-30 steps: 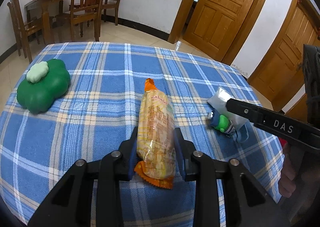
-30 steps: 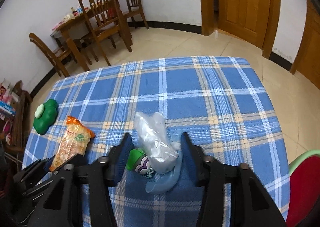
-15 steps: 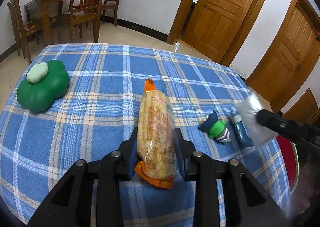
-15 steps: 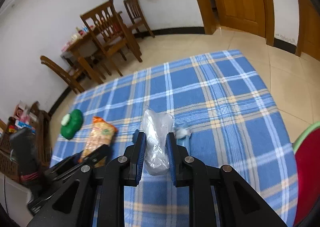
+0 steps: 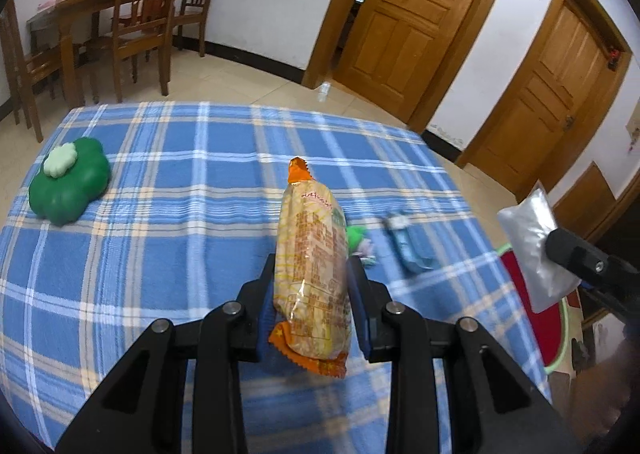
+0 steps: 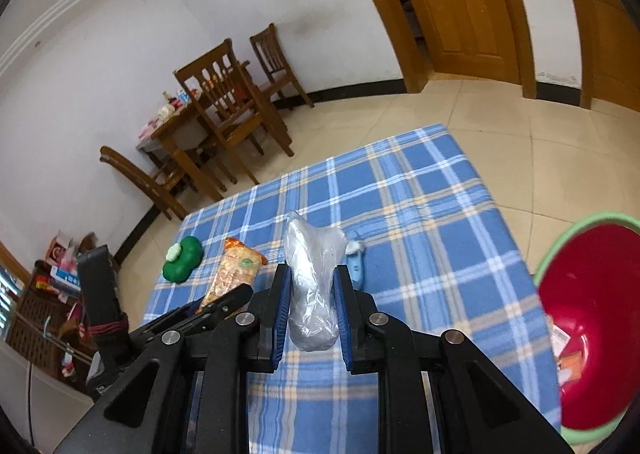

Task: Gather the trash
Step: 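Carry the bread bag and clear plastic bag toward the red bin with both tools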

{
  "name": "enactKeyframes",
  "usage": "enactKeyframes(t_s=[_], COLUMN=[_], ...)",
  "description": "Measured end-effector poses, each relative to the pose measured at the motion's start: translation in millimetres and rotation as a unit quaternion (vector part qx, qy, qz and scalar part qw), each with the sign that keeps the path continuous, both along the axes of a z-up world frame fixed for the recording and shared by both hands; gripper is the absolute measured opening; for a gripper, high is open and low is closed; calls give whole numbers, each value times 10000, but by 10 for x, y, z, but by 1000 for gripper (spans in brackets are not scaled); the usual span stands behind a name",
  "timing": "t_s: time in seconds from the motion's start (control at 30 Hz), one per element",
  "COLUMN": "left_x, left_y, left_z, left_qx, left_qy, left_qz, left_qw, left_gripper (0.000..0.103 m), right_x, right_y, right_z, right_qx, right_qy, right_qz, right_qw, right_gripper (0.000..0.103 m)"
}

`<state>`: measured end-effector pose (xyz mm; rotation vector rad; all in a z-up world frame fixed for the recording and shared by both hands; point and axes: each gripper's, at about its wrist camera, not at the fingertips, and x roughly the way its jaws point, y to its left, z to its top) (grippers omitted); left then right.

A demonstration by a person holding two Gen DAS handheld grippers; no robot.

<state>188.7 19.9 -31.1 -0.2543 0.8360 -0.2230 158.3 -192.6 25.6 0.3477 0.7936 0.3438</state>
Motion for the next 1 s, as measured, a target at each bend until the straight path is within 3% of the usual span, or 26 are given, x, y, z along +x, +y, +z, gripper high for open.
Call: enactKeyframes(t_s=[0.33,1.0], left_x=[-253,-566], left_y=[-463,-1380], left_z=[298,447], left_qx=[-73,191], left_qy=[-125,-152], left_qz=[-634,-1414], left_qw=[9979,9896], left_gripper=[33,33], right_x=[-403,-931], right_y=[-421,-1322], right_z=[62,-92], right_qx=[186,447], right_qy=[-77,15], right_qz=[-473,-1375], right_qw=[9987,9895], right_gripper=[22,22])
